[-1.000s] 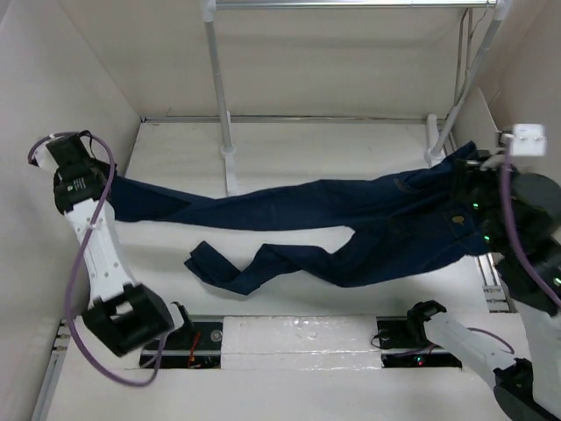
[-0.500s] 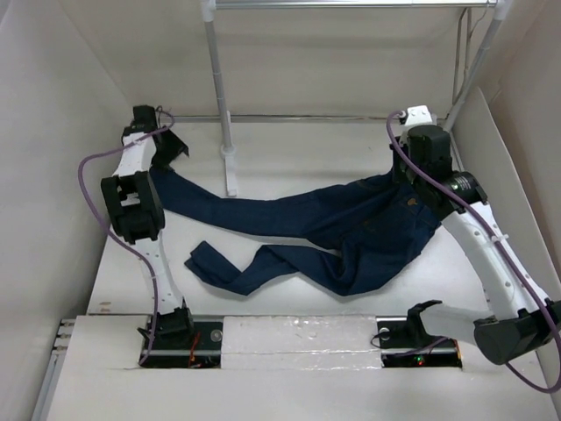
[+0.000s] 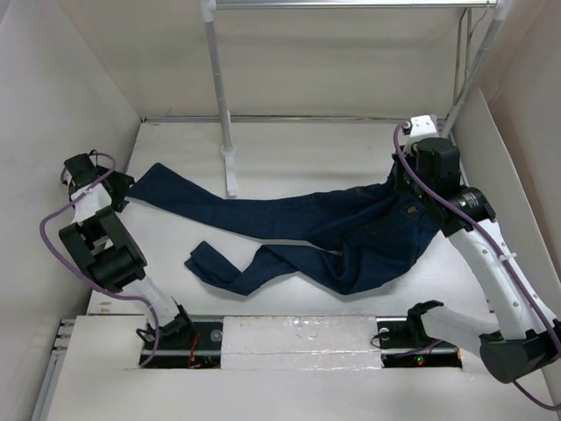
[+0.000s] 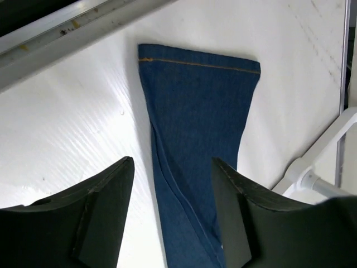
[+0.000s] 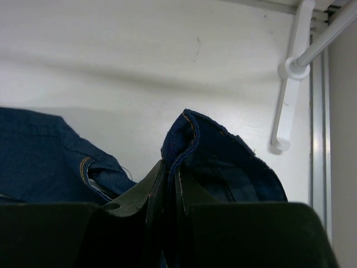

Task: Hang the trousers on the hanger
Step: Flatten out the trousers at the center of the board.

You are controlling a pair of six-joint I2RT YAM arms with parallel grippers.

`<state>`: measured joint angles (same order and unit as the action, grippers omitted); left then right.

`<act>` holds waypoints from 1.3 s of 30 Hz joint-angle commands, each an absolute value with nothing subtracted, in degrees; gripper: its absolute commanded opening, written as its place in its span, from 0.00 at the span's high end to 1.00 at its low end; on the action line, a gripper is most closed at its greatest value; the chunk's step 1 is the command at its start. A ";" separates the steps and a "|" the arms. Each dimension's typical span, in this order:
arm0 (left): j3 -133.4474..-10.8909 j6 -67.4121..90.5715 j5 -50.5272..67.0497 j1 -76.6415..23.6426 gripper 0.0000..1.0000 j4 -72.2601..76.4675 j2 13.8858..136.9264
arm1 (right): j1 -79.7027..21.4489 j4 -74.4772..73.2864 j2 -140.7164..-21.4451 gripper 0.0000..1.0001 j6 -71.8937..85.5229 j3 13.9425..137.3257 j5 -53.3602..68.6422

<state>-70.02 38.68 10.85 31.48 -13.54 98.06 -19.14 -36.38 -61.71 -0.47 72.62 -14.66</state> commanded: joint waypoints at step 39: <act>-84.69 42.28 11.88 31.90 1.00 -28.97 66.90 | -18.53 -50.87 -41.40 1.00 4.04 90.16 -25.39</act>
